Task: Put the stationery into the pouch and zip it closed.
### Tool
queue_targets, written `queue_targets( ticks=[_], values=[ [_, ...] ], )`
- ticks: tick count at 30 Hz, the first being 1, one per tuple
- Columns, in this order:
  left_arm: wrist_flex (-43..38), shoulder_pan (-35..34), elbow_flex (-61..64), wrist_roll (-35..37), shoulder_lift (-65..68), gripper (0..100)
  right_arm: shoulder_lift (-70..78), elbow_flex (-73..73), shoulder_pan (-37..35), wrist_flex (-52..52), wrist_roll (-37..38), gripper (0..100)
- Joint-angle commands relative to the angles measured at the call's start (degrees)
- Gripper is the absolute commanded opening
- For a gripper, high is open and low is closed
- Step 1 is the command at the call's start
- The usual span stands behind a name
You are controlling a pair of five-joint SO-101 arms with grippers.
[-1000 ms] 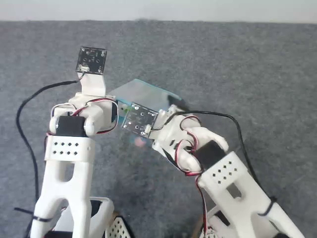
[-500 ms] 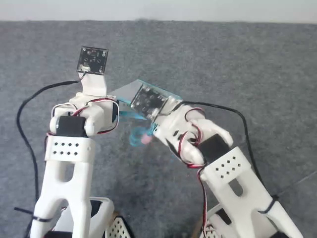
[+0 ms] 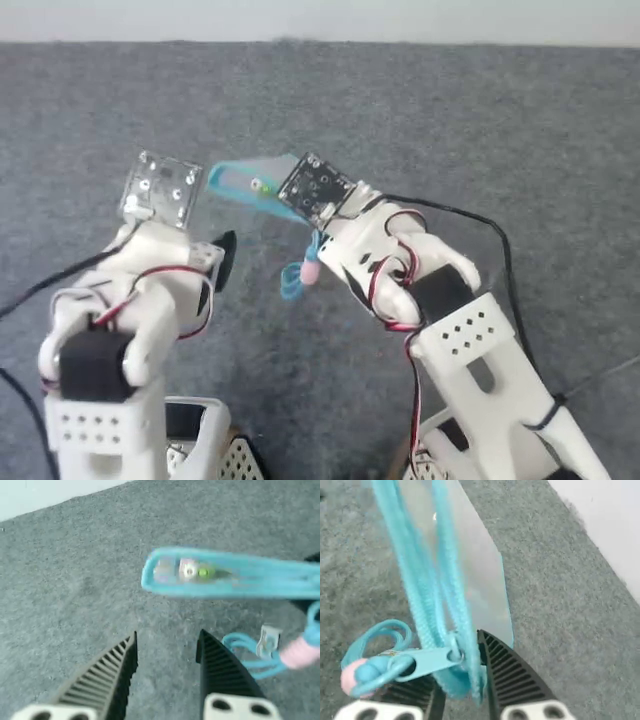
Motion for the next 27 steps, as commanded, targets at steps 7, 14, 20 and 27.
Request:
queue_targets(
  ticks=[7, 14, 20, 27],
  values=[
    [1.67, 13.36, -0.57, -1.14, -1.76, 19, 9.1, -15.91, 1.71, 2.59, -2.29, 0.7],
    [-11.08, 16.44, 10.59, 0.7, -1.76, 24, 11.38, -17.85, 1.63, 3.47, -4.13, 0.7],
    [-18.81, 16.44, 14.73, 4.22, -1.76, 24, 11.38, -17.67, 1.54, 3.74, -4.66, 0.7],
    [-27.25, 16.53, 19.82, 8.53, -1.76, 24, 11.82, -17.23, 1.36, 4.88, -4.66, 0.7]
  ],
)
